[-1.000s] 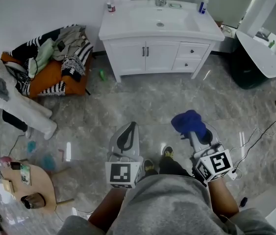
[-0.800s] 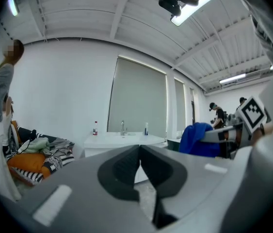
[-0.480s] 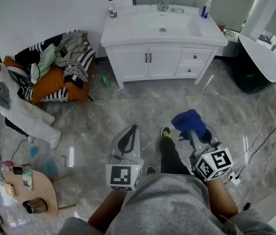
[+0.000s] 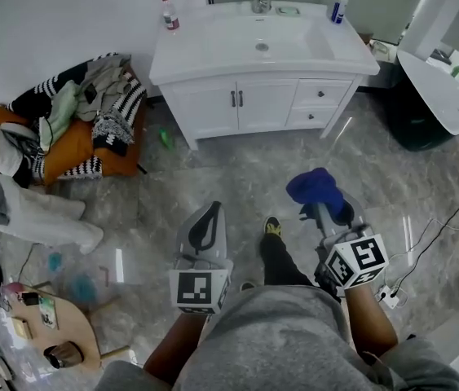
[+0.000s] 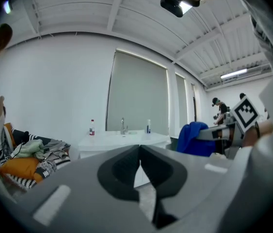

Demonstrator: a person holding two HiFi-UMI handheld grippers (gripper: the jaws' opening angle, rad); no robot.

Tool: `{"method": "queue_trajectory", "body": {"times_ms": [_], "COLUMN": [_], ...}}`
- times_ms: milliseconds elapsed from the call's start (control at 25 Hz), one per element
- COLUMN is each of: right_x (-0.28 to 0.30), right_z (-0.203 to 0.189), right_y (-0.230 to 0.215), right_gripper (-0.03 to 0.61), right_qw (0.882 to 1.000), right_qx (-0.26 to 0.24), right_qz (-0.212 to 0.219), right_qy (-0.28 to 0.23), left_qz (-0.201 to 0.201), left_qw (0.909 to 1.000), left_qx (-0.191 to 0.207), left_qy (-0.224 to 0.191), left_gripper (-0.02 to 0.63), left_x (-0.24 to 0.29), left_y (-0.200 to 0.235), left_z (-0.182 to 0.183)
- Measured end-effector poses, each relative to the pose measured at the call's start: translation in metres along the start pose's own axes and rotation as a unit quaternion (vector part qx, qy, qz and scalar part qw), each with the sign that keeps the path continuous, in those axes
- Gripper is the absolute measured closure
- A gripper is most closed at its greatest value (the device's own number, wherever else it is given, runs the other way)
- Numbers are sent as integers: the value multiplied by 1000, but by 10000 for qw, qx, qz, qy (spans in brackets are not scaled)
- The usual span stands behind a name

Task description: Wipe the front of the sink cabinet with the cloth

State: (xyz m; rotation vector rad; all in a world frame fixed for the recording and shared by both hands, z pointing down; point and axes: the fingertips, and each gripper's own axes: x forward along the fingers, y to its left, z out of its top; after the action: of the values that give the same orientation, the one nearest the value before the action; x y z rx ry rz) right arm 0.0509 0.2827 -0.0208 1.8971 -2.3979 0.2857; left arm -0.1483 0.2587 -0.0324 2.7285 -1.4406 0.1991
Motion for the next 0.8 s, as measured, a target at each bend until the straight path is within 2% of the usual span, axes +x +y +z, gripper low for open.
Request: {"method": "queue_trajectory", "body": {"times_ms": [320,600,800], "right_x": [38,69,90], "right_z": [22,53,61], "right_y": [-55,-120,-142], "right_gripper": [522,522,520], "right_qw": [9997,9990,9985], "right_qx": [-229,-58,190], "right_qz": [-76,-435,-502], "right_qy": [104,-27,-90], "left_qz": [-62,-98,-67], "left_qw": [9998,9994,9993], "left_qx": [40,-18,5], "left_qy": [197,328,365], "left_gripper": [603,603,603], "left_x": [65,121,148], "left_y": [6,13,16], "left_z": [-3,0,2]}}
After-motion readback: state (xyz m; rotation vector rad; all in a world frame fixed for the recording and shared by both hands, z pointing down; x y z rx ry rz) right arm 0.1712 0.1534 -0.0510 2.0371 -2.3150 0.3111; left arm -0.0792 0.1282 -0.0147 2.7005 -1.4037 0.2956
